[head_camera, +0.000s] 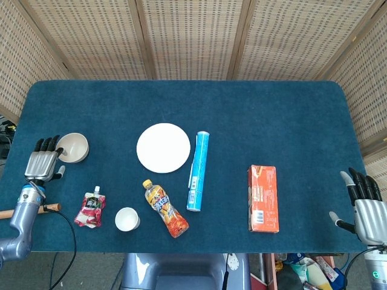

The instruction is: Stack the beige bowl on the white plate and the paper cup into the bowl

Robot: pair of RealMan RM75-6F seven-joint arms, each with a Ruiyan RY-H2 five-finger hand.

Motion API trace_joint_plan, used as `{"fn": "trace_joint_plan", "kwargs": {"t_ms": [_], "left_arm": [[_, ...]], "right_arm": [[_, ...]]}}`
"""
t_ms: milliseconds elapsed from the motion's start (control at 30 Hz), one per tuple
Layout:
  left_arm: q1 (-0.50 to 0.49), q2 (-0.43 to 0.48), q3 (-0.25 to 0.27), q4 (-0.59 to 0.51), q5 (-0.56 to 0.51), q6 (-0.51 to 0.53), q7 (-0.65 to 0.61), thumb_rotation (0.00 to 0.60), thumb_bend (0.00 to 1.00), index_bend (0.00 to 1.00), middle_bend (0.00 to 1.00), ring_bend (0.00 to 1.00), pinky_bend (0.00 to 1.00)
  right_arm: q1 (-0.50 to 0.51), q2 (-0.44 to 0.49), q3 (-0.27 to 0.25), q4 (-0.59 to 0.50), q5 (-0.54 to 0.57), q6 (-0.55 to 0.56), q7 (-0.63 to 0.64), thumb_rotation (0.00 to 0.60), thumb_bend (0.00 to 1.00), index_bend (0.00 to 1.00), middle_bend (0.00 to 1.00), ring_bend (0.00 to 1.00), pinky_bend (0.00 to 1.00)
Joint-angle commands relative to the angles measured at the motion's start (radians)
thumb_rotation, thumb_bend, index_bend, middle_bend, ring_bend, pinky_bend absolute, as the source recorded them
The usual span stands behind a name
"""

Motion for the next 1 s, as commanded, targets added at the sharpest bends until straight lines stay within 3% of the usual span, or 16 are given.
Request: {"fn": "trace_joint_plan", "kwargs": {"t_ms": [33,567,800,1000], "left_arm": [[-0.006,-0.013,0.000,0.011,-0.008,-0.007,0.013,0.600,0.41,0.38,0.00,0.00,0.00],[-0.009,-0.093,-0.002,0.122,-0.017,0.008,-0.004,0.600,0.44,0.61,0.00,0.00,0.00],[-0.012,-0.104,-0.002,0.143,0.021,0.056,-0.038,0.600,0.44,0.61,0.00,0.00,0.00],[-0.015,-0.065,-0.008,0.088,0.060,0.110,-0.049,0.600,0.44,0.62,0.00,0.00,0.00]], "right_arm": [[-0.002,0.002,0.000,-0.001,-0.002,0.004,0.005,0.600,0.17,0.00,0.00,0.00,0.00],[-0.009,0.008,-0.002,0.001,-0.013,0.018,0.032,0.600,0.17,0.00,0.00,0.00,0.00],[-0.012,0.010,-0.002,0.004,-0.015,0.020,0.040,0.600,0.17,0.00,0.00,0.00,0.00],[-0.012,0.011,-0.003,0.005,-0.016,0.020,0.046,0.600,0.17,0.00,0.00,0.00,0.00]]}}
